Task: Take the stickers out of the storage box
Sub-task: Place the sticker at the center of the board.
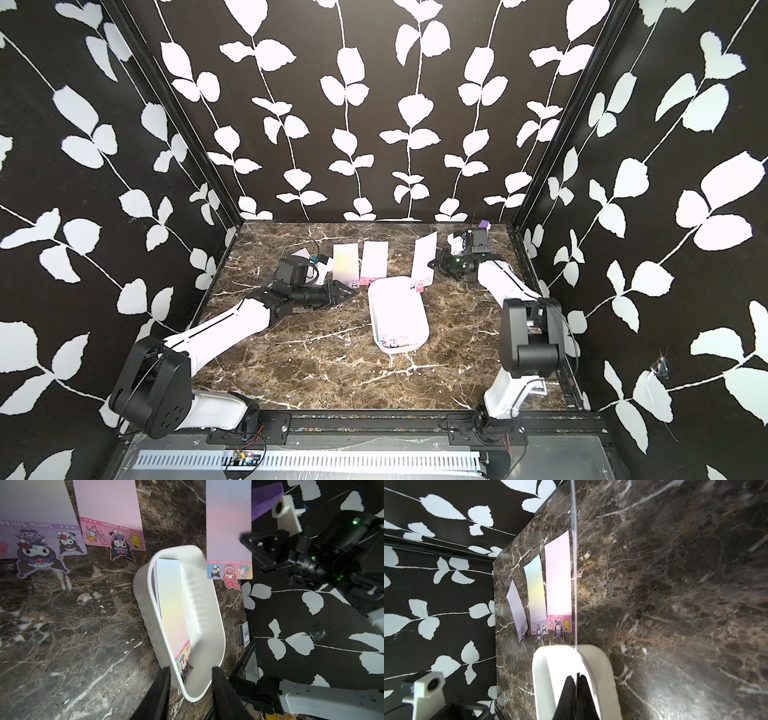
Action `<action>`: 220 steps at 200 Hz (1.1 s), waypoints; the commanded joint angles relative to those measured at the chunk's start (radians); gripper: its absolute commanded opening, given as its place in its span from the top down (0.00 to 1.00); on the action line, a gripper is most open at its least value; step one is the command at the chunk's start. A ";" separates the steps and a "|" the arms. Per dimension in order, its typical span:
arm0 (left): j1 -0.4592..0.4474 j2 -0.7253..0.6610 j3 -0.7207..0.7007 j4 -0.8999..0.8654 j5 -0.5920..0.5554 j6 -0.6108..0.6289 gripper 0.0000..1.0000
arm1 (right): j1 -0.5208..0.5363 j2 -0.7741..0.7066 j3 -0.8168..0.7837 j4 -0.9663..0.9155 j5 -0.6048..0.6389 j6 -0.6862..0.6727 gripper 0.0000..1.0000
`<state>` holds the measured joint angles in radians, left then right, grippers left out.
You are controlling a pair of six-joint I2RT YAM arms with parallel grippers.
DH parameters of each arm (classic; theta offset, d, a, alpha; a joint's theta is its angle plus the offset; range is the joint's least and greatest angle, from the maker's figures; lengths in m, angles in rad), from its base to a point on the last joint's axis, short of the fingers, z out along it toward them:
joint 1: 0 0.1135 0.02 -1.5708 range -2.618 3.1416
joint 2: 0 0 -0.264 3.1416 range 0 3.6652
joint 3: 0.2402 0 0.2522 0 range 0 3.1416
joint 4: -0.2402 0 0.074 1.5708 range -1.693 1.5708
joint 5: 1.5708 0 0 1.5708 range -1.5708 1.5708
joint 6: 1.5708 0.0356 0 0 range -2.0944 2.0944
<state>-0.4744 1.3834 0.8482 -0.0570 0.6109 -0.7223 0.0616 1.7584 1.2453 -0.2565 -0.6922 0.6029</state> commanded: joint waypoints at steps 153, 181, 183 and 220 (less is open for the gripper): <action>-0.001 0.031 0.060 -0.042 0.038 -0.006 0.63 | -0.115 0.180 0.073 -0.111 -0.005 -0.184 0.84; -0.007 0.027 0.059 -0.042 0.034 -0.011 0.63 | -0.115 0.184 0.087 -0.150 0.013 -0.207 0.81; -0.008 0.027 0.058 -0.044 0.033 -0.011 0.63 | -0.115 0.185 0.089 -0.152 0.014 -0.207 0.81; -0.009 0.020 0.056 -0.053 0.033 -0.013 0.63 | -0.115 0.187 0.110 -0.192 0.048 -0.224 0.71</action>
<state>-0.4770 1.4227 0.8822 -0.0879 0.6384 -0.7383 -0.0525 1.9686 1.3342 -0.4038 -0.6796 0.4091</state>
